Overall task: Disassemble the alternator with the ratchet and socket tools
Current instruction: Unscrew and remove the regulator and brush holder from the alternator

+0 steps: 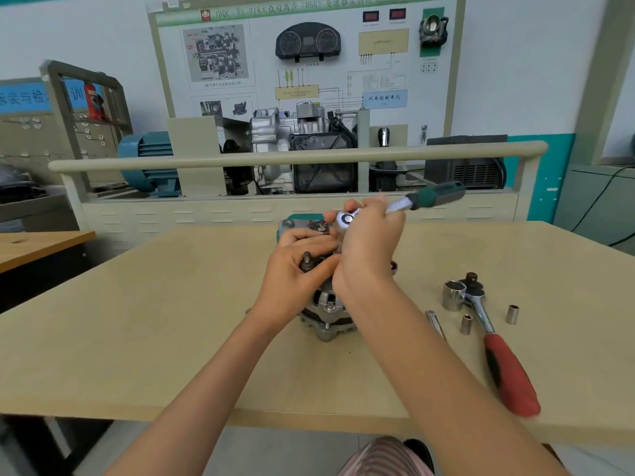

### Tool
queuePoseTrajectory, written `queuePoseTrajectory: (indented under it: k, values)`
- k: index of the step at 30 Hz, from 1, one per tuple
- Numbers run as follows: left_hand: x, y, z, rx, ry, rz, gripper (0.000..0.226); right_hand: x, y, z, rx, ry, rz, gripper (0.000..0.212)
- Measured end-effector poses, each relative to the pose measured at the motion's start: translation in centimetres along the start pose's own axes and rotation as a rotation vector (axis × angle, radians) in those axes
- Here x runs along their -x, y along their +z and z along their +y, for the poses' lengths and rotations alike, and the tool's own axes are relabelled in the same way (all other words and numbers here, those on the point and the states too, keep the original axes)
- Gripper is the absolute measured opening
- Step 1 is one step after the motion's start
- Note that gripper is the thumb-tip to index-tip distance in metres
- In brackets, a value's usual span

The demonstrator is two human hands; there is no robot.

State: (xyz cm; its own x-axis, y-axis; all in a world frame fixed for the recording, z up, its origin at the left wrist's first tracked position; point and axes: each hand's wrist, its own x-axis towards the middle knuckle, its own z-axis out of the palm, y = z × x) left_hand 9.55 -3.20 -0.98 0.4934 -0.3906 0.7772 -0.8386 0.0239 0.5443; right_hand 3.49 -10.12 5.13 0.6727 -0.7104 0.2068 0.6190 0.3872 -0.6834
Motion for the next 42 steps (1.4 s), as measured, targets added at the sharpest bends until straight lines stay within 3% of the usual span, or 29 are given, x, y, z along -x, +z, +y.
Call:
queuePoseTrajectory:
  k: [3, 9, 14, 18, 21, 23, 25, 27, 30, 34, 39, 42]
  values:
    - [-0.2, 0.2, 0.0, -0.037, -0.015, -0.017, 0.01, -0.8, 0.1, -0.8, 0.08, 0.096, -0.094, 0.025]
    - [-0.5, -0.1, 0.1, -0.046, -0.036, -0.091, 0.01, -2.3, 0.7, -2.4, 0.497, 0.285, -0.455, 0.028]
    - [-0.4, -0.2, 0.1, -0.021, -0.023, -0.073, 0.011, -2.5, 1.0, -3.0, 0.548, 0.379, -0.532, 0.033]
    - [-0.3, -0.2, 0.4, -0.034, -0.024, -0.075, 0.013, -1.9, 1.0, -2.7, 0.475, 0.32, -0.402, 0.034]
    - [-0.1, 0.1, 0.6, -0.038, -0.043, -0.042, 0.018, -0.8, 1.0, -1.5, 0.316, 0.105, -0.094, 0.034]
    - [0.1, 0.2, 0.9, -0.043, -0.062, 0.002, 0.036, 0.1, 1.0, -0.6, 0.151, -0.024, 0.088, 0.029]
    - [0.3, 0.1, 1.3, -0.043, -0.08, 0.003, 0.045, 0.5, 1.1, -0.2, 0.051, -0.043, 0.143, 0.028]
    - [0.3, -0.2, 1.6, -0.032, -0.097, -0.031, 0.04, 0.4, 1.3, -0.5, 0.07, 0.004, 0.13, 0.025]
    - [-0.3, -0.9, 1.9, -0.032, -0.049, -0.141, 0.012, -0.3, 1.6, -1.7, 0.083, 0.148, 0.042, 0.018]
    - [-1.0, -1.2, 2.4, -0.012, -0.05, -0.234, 0.01, -0.9, 1.3, -2.4, 0.394, 0.266, -0.227, 0.028]
    - [-0.8, -0.8, 2.1, 0.026, -0.067, -0.184, 0.015, -1.7, 1.7, -3.6, 0.676, 0.38, -0.486, 0.038]
    - [-0.4, -0.4, 1.4, 0.001, -0.12, -0.069, 0.018, -1.4, 1.6, -3.0, 0.613, 0.306, -0.444, 0.039]
